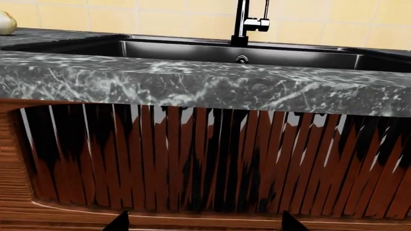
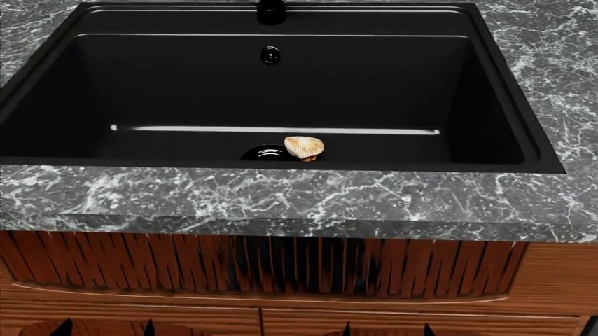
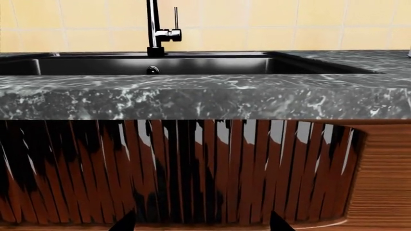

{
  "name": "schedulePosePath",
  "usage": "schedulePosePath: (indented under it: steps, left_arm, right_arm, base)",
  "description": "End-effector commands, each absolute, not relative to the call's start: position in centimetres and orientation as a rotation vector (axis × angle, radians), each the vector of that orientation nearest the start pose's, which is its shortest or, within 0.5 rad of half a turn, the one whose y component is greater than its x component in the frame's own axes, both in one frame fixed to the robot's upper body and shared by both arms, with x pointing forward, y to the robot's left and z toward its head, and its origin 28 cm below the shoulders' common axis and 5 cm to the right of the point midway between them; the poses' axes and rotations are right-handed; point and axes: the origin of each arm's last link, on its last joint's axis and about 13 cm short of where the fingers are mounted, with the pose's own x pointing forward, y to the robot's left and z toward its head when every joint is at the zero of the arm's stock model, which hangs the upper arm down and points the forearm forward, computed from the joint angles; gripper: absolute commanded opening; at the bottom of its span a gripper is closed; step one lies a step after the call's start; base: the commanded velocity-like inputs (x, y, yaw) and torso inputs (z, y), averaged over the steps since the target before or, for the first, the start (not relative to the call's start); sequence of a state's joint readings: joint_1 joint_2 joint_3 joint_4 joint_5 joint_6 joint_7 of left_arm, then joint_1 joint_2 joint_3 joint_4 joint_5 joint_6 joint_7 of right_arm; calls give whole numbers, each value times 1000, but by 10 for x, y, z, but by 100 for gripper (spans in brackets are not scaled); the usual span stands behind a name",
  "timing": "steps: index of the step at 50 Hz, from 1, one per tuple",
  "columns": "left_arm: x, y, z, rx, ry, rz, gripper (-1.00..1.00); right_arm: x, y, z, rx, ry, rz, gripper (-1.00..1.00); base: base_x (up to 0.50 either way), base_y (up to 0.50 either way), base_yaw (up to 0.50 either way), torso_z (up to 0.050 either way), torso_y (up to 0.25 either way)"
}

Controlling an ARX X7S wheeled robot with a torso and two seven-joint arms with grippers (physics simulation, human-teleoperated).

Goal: Turn on the sink faucet.

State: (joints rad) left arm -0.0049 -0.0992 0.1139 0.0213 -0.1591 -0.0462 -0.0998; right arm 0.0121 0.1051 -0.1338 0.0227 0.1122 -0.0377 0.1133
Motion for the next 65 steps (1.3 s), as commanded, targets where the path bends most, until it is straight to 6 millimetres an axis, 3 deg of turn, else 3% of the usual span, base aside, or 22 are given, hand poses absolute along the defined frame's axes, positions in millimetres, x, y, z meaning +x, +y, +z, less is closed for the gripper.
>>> schedulePosePath:
  steps: [1, 43, 59, 61, 63, 65]
  left_arm:
    - [207, 204, 19, -58, -27, -58, 100]
    - [210, 201, 17, -32, -23, -65, 100]
    - [207, 204, 19, -35, 1, -25, 100]
    - [207, 203, 33, -77, -1, -1, 100]
    - [202, 201, 42, 21, -46, -24, 100]
    - [206, 200, 52, -40, -26, -4, 100]
  right_arm:
    - [212, -95, 13, 14, -20, 24, 100]
    - [214, -94, 10, 34, -6, 24, 100]
    - [214, -95, 13, 29, -11, 14, 100]
    - [216, -96, 26, -7, -23, 16, 100]
    - [221, -97, 39, -58, -49, 40, 100]
    - [227, -99, 54, -21, -64, 50, 100]
  base:
    - [0, 0, 0, 50, 0]
    - [0, 0, 0, 50, 0]
    - [0, 0, 0, 2, 0]
    - [0, 0, 0, 0, 0]
    - [0, 0, 0, 0, 0]
    - [0, 0, 0, 0, 0]
